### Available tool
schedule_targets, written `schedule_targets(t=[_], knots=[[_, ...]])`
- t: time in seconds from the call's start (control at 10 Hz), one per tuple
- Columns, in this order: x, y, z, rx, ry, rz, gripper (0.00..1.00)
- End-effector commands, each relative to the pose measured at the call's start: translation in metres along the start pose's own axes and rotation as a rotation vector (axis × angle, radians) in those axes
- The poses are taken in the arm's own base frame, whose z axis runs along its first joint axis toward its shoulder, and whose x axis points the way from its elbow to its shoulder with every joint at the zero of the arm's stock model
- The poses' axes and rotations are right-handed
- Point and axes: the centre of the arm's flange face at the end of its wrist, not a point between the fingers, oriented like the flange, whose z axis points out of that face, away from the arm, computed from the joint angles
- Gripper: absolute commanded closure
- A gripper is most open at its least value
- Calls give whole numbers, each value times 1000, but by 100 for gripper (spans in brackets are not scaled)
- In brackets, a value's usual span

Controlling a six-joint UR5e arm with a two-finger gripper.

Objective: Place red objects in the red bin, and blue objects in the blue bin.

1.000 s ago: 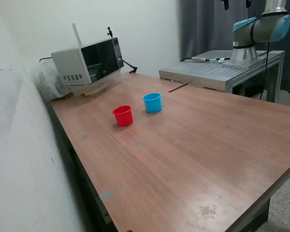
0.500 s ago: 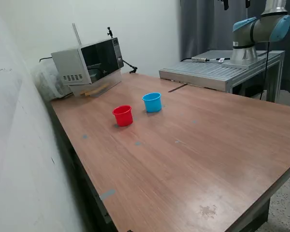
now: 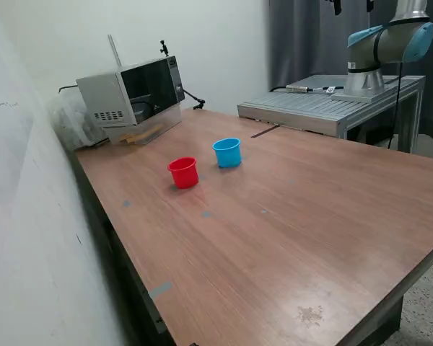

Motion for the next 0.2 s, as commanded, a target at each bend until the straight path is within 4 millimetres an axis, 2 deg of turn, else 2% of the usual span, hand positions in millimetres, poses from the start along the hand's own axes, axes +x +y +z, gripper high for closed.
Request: schedule_targets(t=[0.0,0.1], knots=[[0,0,0,0,-1,0,0],[0,0,0,0,-1,0,0]])
